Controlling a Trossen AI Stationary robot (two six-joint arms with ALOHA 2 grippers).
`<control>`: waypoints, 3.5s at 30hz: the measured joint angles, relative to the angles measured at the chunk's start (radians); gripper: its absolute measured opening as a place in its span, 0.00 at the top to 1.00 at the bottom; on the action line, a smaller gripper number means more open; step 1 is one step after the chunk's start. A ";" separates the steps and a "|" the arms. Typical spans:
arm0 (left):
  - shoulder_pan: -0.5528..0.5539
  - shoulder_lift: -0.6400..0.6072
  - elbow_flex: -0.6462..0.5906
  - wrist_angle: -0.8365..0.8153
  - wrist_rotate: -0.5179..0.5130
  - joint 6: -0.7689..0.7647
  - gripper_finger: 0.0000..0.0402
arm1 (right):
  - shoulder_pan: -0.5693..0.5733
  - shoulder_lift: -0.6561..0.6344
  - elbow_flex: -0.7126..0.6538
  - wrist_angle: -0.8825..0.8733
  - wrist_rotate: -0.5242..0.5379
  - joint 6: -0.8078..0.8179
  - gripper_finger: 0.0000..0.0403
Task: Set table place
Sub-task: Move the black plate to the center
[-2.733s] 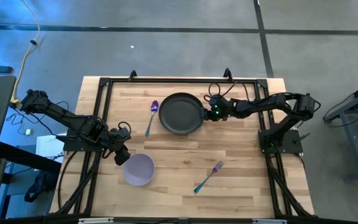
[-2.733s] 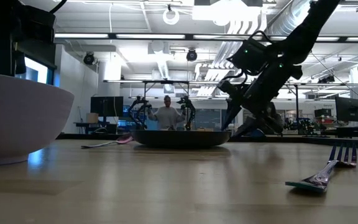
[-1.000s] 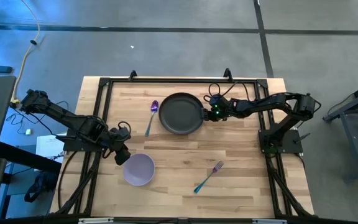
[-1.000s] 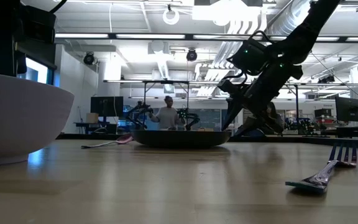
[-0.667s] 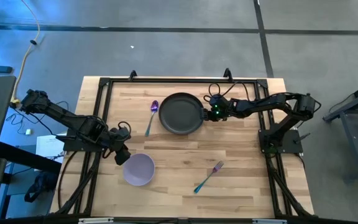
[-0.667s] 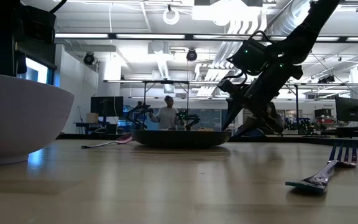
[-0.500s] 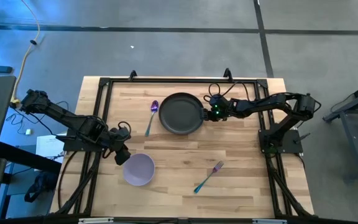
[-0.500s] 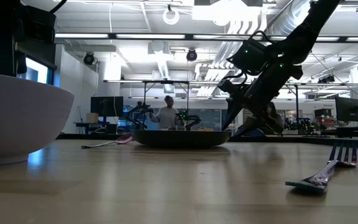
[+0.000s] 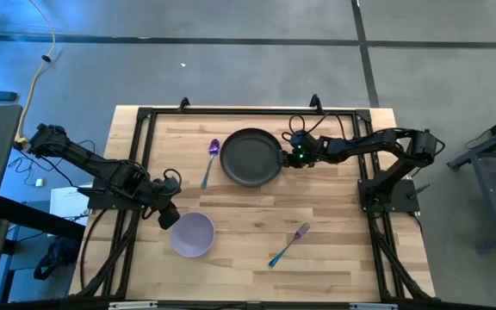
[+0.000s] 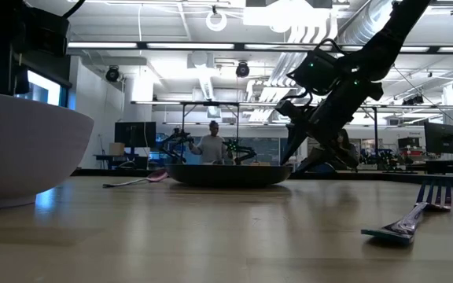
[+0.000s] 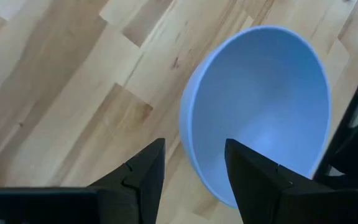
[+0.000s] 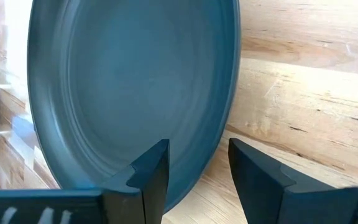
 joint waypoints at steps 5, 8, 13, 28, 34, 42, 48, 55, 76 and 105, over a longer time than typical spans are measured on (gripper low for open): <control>0.000 0.000 0.000 0.000 0.077 -0.025 0.61 | -0.001 0.000 0.000 0.000 0.013 -0.019 0.61; 0.000 0.000 0.000 0.001 0.085 -0.055 0.61 | -0.013 0.000 0.000 0.000 0.015 -0.022 0.61; 0.000 0.000 0.000 0.027 0.047 -0.135 0.61 | -0.030 0.000 0.000 -0.001 -0.030 -0.026 0.61; 0.000 0.000 0.000 0.079 -0.019 -0.143 0.61 | -0.039 0.000 0.000 0.000 -0.052 -0.004 0.61; 0.000 0.000 0.000 0.069 -0.021 -0.108 0.61 | -0.039 0.000 0.000 0.006 -0.051 0.003 0.61; 0.000 0.000 0.000 0.066 -0.021 -0.072 0.61 | -0.039 0.000 0.000 0.020 -0.048 0.011 0.61; 0.000 0.000 0.000 0.064 -0.021 -0.038 0.61 | -0.039 0.000 0.000 0.042 -0.044 0.024 0.61; 0.000 0.000 0.000 0.064 -0.046 -0.022 0.61 | -0.039 0.000 0.000 0.048 -0.044 0.030 0.61; 0.000 -0.006 0.075 0.147 -0.113 0.113 0.61 | -0.039 0.000 0.000 0.048 -0.056 0.030 0.61; 0.000 -0.006 0.477 0.133 -0.350 0.578 0.61 | -0.039 0.000 0.000 0.077 -0.068 0.064 0.61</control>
